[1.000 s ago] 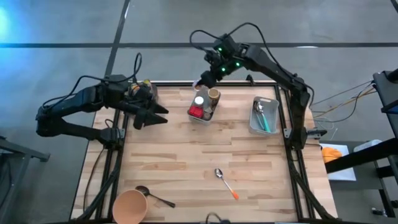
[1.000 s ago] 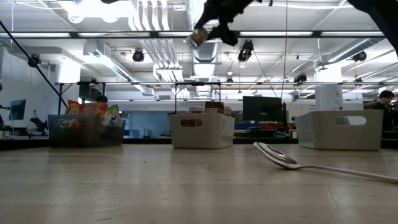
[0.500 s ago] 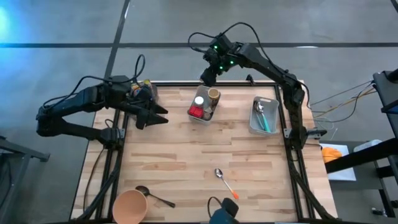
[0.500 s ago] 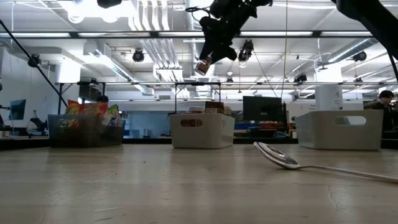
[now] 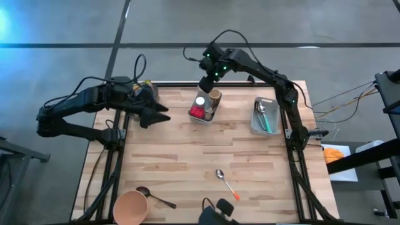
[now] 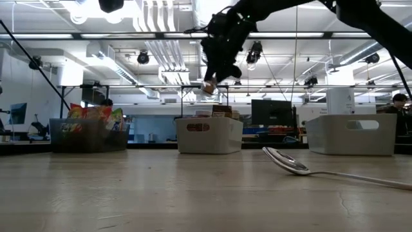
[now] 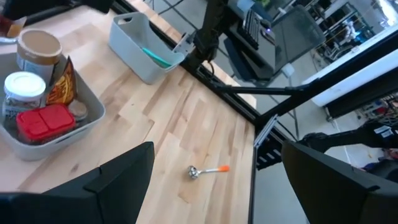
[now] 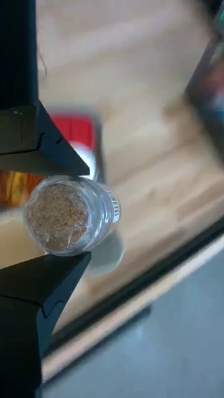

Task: Pick & Place Food Item
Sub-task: Put the brown seasoning bottle into the left gray bin

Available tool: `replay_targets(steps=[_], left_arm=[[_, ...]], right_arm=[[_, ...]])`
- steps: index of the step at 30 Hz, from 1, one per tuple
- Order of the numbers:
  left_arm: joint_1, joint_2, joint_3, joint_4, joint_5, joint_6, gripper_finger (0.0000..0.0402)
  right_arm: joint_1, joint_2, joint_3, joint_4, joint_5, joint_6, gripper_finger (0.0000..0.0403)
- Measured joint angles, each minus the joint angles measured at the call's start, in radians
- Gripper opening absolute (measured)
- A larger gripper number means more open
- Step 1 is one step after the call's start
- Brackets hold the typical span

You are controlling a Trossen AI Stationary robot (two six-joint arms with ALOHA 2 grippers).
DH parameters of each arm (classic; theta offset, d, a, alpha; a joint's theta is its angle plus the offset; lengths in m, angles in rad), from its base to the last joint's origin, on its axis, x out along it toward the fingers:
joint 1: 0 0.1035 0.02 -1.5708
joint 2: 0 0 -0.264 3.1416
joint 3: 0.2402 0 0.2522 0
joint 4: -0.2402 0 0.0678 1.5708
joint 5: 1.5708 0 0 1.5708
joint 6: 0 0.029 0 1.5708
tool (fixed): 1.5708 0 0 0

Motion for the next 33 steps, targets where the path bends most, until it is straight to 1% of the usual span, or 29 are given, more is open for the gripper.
replay_targets(steps=[2, 4, 10, 17, 28, 33], left_arm=[[0.0, 0.002, 0.0, -0.016, 0.0, 0.0, 0.0354], [0.0, 0.003, 0.0, -0.034, -0.001, 0.0, 0.0354], [0.0, 0.022, 0.0, -0.043, -0.021, -0.005, 0.0354], [0.0, 0.057, 0.0, -0.046, -0.026, -0.007, 0.0354], [0.0, 0.061, 0.0, -0.051, -0.026, -0.006, 0.0354], [0.0, 0.061, 0.0, -0.051, -0.026, -0.006, 0.0354]], right_arm=[[0.004, 0.017, 0.0, -0.022, 0.083, -0.038, 0.0168], [0.005, 0.028, 0.0, -0.039, 0.116, -0.07, 0.0168], [0.009, 0.052, 0.0, -0.022, 0.132, -0.114, 0.0168], [0.031, 0.097, 0.0, -0.019, 0.182, -0.179, 0.0168], [0.053, 0.173, 0.0, -0.047, 0.207, -0.261, 0.0168], [0.064, 0.185, 0.0, -0.055, 0.206, -0.346, 0.0168]])
